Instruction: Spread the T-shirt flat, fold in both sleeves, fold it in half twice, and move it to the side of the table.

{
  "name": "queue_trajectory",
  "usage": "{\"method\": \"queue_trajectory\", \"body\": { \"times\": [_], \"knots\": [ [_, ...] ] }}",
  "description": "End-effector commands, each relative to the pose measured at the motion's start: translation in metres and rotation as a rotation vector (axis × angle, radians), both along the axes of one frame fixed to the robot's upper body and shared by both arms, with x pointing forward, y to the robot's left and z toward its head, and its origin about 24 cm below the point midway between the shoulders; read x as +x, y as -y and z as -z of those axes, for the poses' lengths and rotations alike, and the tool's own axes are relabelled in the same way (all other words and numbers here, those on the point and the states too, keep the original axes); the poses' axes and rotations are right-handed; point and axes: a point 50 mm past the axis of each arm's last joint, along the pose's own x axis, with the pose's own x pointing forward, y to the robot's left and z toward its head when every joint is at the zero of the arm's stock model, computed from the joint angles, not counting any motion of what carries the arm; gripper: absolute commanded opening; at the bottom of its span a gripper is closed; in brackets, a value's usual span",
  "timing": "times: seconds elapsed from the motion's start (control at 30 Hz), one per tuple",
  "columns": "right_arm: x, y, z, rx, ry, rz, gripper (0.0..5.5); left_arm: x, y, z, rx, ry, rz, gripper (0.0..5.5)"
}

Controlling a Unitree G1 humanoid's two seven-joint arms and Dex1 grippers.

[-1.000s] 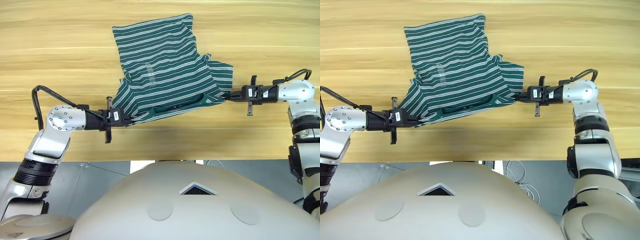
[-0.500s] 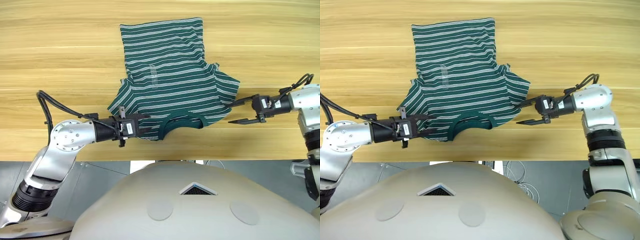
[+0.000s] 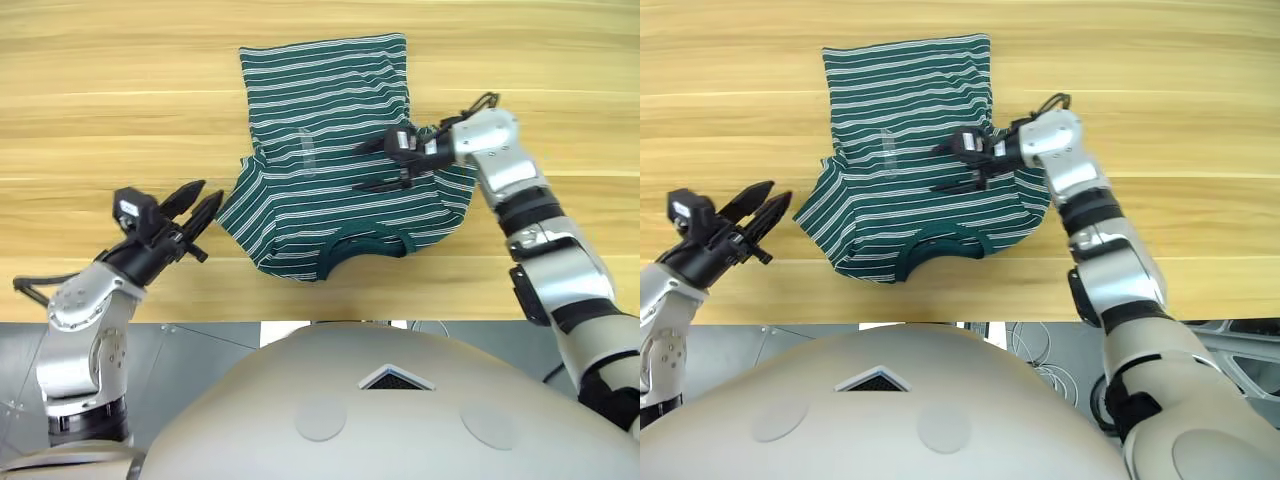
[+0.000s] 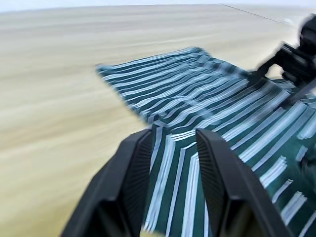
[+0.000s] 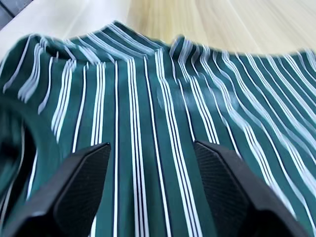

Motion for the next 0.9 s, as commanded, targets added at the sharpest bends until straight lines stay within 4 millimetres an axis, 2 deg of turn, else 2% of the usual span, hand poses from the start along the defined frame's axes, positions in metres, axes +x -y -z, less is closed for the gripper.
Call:
{"method": "queue_trajectory", "body": {
  "times": [0.03,0.1,0.2,0.3,0.47,0.7,0.9],
  "knots": [
    [0.004,-0.022,0.01,-0.051,-0.037,-0.012,3.15,-0.02,-0.011,0.016,-0.057,-0.095,-0.149,1.49],
    [0.008,-0.033,0.014,-0.055,-0.05,0.02,3.15,-0.027,-0.013,0.027,-0.089,-0.137,-0.224,1.49],
    [0.012,-0.043,0.024,-0.08,-0.063,0.118,3.15,-0.035,-0.002,0.046,-0.121,-0.213,-0.258,1.49],
    [0.013,-0.046,0.033,-0.096,-0.054,0.193,3.15,-0.034,-0.001,0.049,-0.123,-0.216,-0.279,1.49],
    [0.016,-0.056,0.034,-0.071,-0.028,0.3,3.15,-0.031,-0.002,0.056,-0.098,-0.222,-0.295,1.49],
    [0.02,-0.053,0.036,-0.092,0.004,0.371,3.15,-0.012,0.003,0.06,-0.082,-0.193,-0.278,1.49],
    [0.027,-0.053,0.015,0.07,0.019,0.317,3.15,0.015,-0.004,0.05,-0.063,-0.107,-0.261,1.49]
  ]
}}
